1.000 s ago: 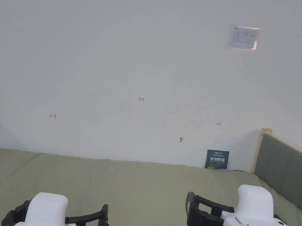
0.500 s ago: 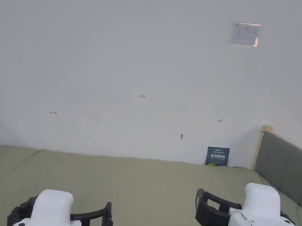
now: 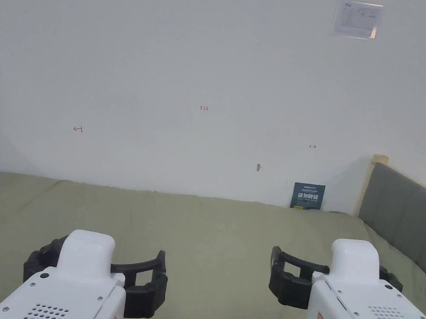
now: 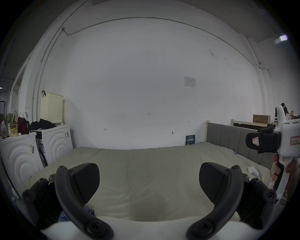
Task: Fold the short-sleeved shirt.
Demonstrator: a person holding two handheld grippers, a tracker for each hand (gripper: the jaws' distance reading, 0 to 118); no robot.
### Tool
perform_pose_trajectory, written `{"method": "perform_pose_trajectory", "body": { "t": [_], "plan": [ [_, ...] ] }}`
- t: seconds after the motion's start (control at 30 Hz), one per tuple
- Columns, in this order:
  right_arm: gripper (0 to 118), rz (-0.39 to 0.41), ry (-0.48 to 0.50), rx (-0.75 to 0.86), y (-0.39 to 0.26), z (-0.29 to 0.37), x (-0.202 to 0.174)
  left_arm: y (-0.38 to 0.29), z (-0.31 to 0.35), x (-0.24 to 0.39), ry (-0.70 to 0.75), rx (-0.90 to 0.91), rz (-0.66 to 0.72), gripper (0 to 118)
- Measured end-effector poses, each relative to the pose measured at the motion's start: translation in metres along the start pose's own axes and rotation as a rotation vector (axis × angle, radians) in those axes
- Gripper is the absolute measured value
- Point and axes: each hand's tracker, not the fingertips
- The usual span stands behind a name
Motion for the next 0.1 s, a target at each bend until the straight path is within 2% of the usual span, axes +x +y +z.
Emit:
{"method": "perform_pose_trajectory", "body": {
  "t": [0.1],
  "plan": [
    [118,0.003,0.020,0.004,0.0005,0.0009,-0.0006,-0.0004,-0.0007,0.0007,0.001,-0.002,-0.004,118]
  ]
}}
